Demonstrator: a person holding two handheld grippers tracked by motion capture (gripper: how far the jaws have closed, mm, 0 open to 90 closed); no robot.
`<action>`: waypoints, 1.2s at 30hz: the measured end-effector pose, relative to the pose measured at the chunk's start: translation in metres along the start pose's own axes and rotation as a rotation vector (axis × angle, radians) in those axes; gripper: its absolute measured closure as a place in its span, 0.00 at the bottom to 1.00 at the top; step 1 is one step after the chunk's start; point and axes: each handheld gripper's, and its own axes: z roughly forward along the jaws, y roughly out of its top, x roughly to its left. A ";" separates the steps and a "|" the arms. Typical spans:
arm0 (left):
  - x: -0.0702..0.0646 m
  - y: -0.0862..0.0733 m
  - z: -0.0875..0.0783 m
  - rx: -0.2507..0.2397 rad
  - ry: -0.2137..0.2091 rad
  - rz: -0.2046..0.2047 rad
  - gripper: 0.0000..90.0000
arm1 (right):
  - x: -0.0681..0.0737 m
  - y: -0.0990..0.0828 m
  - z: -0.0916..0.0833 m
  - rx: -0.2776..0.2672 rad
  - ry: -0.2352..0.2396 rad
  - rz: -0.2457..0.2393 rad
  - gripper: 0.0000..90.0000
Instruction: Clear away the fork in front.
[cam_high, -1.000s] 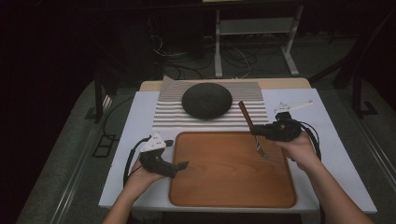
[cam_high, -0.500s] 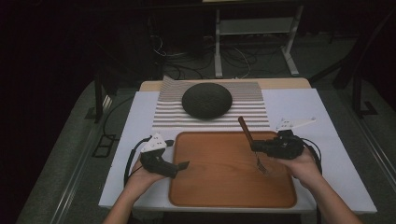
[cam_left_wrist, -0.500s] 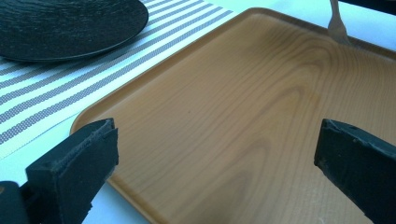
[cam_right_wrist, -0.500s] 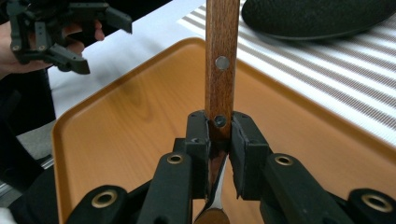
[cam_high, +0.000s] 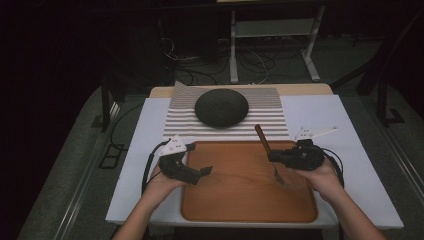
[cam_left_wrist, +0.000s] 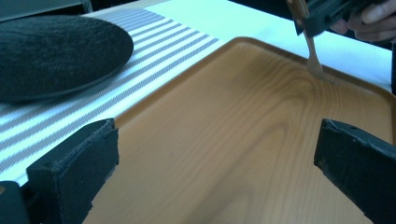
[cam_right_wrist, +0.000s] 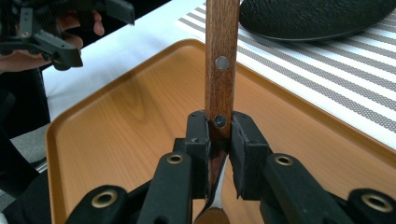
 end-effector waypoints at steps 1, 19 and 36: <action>0.000 0.002 0.003 -0.003 -0.005 -0.005 0.00 | 0.000 0.000 0.000 -0.002 -0.002 0.000 0.86; -0.024 0.058 0.057 -0.038 -0.146 0.009 0.21 | 0.004 0.003 0.005 -0.037 0.010 0.001 0.86; -0.032 0.070 0.086 -0.056 -0.247 -0.091 0.58 | 0.021 0.008 0.024 -0.054 0.047 -0.037 0.86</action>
